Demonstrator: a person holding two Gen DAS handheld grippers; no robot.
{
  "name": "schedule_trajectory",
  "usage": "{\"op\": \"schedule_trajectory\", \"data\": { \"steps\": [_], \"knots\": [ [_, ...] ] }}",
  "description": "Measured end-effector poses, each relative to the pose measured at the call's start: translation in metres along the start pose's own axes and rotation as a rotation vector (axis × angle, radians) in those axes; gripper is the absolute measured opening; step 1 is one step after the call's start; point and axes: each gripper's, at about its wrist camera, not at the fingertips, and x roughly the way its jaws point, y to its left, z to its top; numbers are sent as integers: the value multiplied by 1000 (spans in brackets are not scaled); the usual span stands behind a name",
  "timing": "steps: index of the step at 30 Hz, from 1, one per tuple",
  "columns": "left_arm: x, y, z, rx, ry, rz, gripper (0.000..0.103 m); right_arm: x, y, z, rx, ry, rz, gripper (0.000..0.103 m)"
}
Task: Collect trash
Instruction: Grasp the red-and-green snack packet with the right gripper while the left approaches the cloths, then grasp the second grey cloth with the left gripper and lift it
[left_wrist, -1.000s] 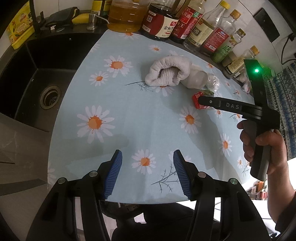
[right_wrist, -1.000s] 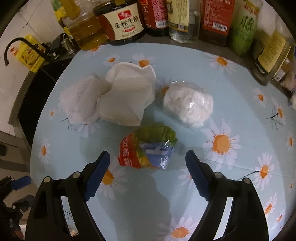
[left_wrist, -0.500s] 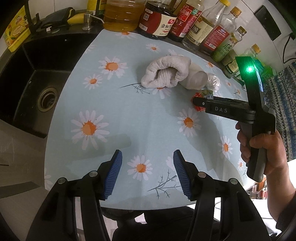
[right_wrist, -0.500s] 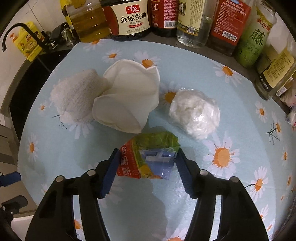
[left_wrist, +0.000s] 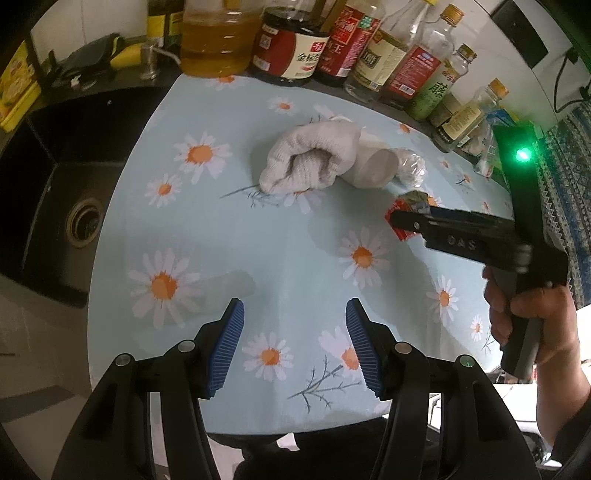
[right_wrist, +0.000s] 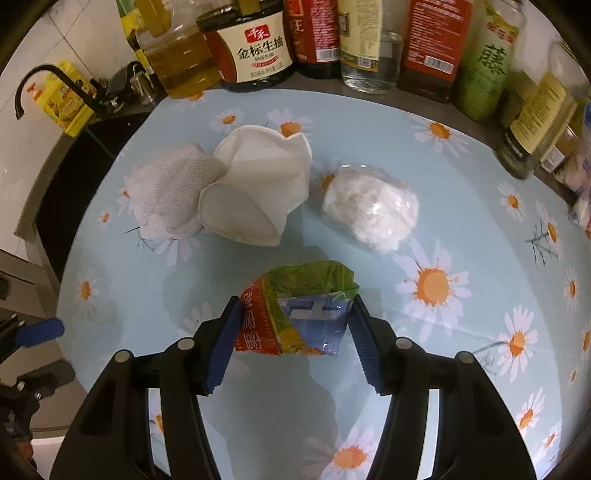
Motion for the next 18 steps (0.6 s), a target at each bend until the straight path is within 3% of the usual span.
{"op": "schedule_trajectory", "data": {
  "steps": [2,4,11,18],
  "knots": [
    [1,-2,5,15,-1,3,56,-8,-4,-5,17,-9,27,58],
    [2,-6,11,32,-8,8,64,-15,-5,-10,23,-26,35,58],
    [12,-16,36,96,-4,-21,64,-33,-13,-31,59,-58,83,58],
    [23,-19,72,173,-9,15,64,-47,-21,-55,83,-93,130,58]
  ]
}}
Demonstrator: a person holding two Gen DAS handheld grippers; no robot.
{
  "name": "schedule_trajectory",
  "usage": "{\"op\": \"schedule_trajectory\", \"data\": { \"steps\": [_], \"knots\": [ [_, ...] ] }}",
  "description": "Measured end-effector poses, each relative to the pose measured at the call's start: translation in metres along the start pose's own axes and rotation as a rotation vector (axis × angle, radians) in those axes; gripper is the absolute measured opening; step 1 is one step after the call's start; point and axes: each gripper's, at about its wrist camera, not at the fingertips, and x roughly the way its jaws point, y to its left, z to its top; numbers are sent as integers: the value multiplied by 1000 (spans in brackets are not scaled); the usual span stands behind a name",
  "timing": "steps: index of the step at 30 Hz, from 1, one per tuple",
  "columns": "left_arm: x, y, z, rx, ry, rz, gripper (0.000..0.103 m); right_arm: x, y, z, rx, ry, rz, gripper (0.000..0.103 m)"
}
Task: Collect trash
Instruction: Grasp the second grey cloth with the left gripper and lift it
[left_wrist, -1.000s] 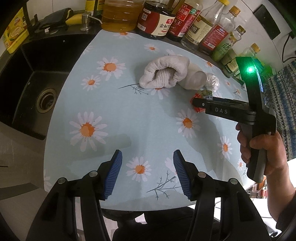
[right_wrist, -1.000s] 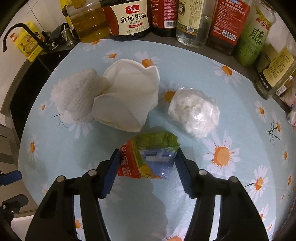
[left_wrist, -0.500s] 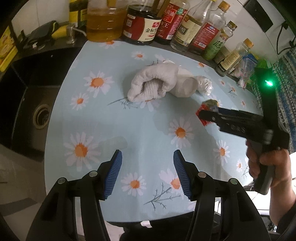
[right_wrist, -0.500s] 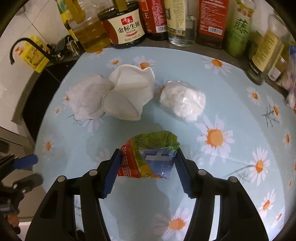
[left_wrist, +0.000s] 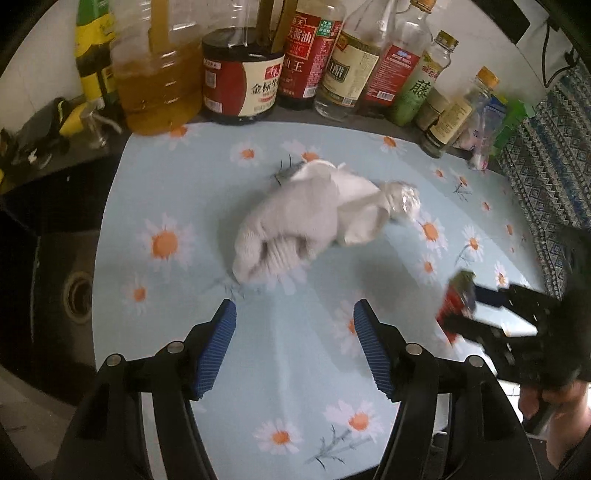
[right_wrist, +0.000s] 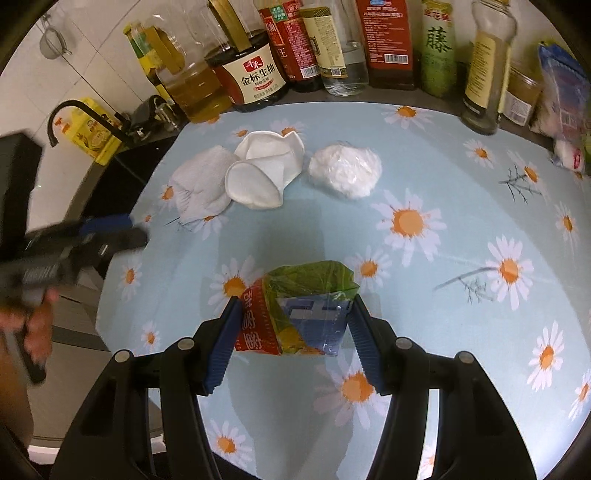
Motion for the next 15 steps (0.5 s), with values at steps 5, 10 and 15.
{"op": "schedule_trajectory", "data": {
  "steps": [5,10,15],
  "knots": [
    [14,4,20,24,9,10,64,-8,-7,-12,24,-22,18,58],
    [29,2,33,62,36,7,64,-10,-15,-23,53,-22,20,59],
    [37,-1,41,88,35,40,72,-11,-21,-30,72,-18,8,59]
  ]
}}
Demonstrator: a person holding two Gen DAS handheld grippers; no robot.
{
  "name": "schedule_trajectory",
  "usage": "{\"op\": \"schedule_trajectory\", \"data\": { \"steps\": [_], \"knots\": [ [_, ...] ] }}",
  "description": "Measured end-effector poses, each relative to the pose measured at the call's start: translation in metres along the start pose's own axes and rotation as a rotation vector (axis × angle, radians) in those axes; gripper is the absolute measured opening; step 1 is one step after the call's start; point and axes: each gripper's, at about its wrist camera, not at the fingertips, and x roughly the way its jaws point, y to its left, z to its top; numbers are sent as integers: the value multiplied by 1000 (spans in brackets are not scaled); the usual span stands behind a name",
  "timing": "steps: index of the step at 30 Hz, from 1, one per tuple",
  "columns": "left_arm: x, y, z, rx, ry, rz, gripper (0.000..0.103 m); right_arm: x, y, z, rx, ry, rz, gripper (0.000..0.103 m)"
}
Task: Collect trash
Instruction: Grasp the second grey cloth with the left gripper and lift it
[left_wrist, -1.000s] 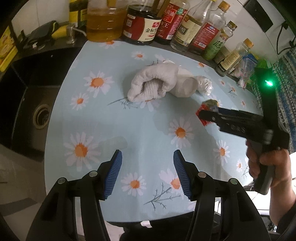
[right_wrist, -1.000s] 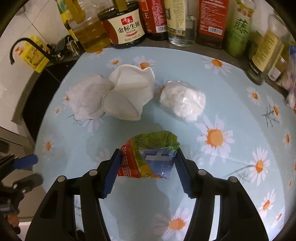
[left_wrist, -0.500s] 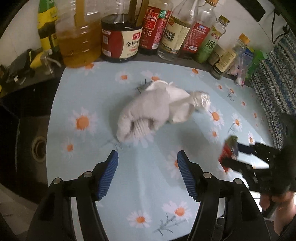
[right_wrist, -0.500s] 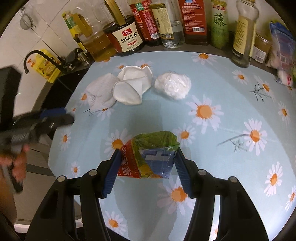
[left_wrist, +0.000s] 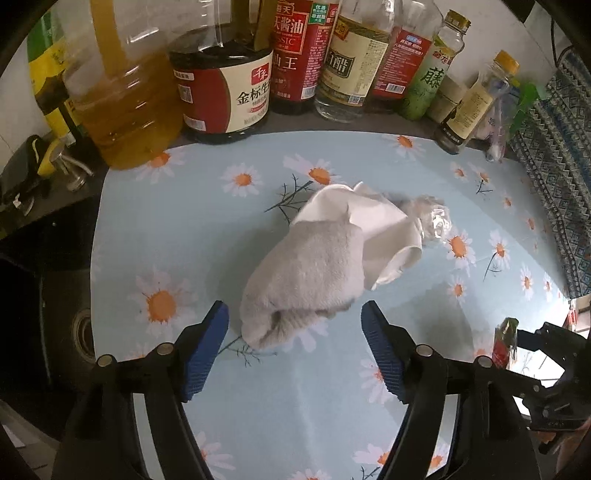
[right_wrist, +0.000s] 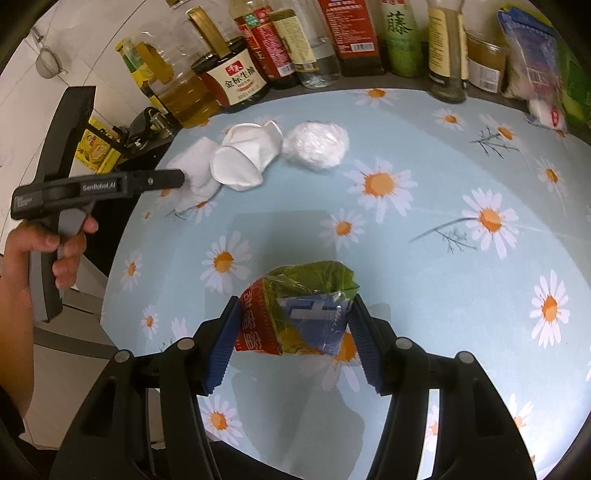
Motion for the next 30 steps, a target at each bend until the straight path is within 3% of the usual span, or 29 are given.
{"op": "schedule_trajectory", "data": {
  "steps": [12,14,19,25,30],
  "knots": [
    [25,-4,8,65,26,-14,71,-2,-8,-4,19,-2,-12,59],
    [29,-1,7,58,35,-23,58,-1,-9,-5,21,2,-10,59],
    [28,0,3,61,24,-36,38,-1,-9,-4,17,1,-5,59],
    [20,3,-5,37,5,-38,30,3,-3,-3,1,9,11,59],
    [11,7,-9,23,-11,-35,29,5,2,-2,-13,14,19,59]
  ]
}}
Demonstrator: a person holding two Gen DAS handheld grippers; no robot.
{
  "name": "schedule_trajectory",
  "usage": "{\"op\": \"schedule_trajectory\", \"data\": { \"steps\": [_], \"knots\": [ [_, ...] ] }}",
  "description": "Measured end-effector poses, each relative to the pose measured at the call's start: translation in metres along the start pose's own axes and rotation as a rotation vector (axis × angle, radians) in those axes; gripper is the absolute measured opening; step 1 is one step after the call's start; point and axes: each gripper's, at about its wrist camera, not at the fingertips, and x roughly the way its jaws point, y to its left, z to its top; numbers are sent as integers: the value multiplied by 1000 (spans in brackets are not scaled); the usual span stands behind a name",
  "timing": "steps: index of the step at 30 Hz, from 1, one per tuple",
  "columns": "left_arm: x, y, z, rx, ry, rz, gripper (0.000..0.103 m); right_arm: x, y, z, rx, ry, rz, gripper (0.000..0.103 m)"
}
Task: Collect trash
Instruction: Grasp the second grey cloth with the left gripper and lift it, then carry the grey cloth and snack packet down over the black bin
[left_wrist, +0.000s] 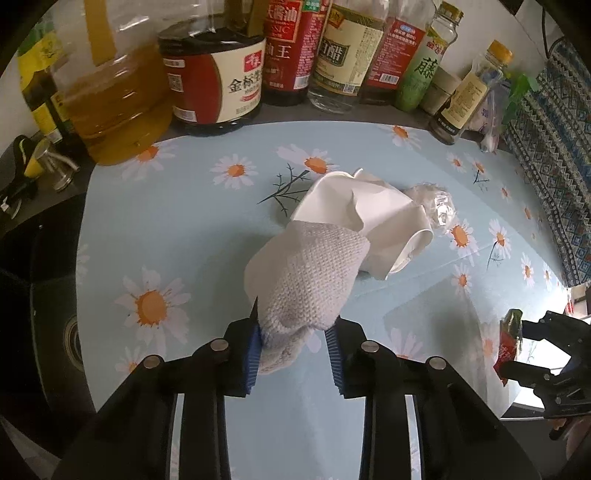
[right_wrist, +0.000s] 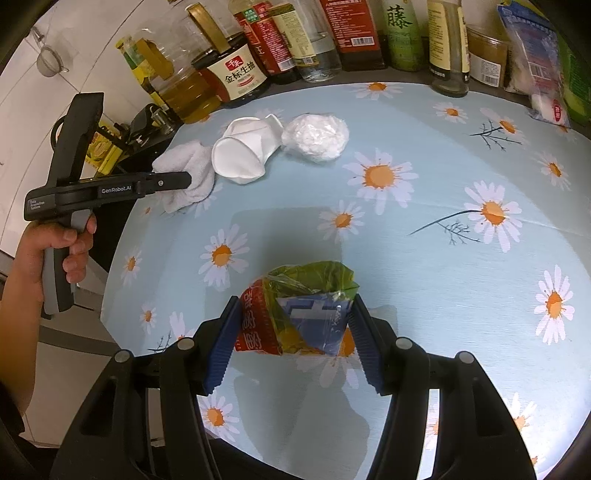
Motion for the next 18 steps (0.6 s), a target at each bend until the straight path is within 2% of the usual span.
{"op": "schedule_trajectory", "data": {
  "steps": [6,18],
  "knots": [
    [-15,3,-12,-22,-19,2,29,0,8,0,-17,-1,9,59],
    [-55,-21,-54,-5,-62,-33,29,-6,39,-11,-64,-14,25,59]
  ]
}}
